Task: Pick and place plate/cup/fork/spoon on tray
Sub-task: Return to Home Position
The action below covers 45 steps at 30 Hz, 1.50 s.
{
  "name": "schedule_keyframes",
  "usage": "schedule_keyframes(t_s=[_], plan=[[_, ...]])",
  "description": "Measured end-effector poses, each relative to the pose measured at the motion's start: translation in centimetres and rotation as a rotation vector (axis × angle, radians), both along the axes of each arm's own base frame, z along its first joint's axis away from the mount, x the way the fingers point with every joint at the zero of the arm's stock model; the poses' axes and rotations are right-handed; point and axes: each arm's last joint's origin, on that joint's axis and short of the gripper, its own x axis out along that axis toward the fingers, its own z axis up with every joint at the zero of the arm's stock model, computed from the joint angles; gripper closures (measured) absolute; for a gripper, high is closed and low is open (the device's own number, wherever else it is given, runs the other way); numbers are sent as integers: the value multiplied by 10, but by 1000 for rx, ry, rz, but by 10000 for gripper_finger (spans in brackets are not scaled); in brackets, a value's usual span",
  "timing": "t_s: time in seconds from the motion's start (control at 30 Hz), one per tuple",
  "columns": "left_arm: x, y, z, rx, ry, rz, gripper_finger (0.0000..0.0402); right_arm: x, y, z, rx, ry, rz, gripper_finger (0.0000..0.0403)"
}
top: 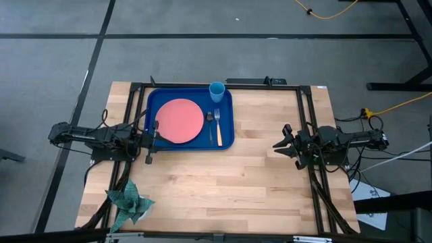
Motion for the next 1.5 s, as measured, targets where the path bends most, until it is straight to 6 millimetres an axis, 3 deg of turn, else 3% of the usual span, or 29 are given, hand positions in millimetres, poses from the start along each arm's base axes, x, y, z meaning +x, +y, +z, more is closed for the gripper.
schedule_keyframes(t_s=[0.13,0.33,0.57,1.5], plan=[[0,0,0,0,0,0,321,0,0,0,-5,-1,0,319],[0,0,0,0,0,0,321,0,0,0,-176,-42,-15,319],[0,0,0,0,0,0,321,0,0,2,-66,-37,-7,319],[0,0,0,0,0,0,321,0,0,2,-71,-33,-7,319]])
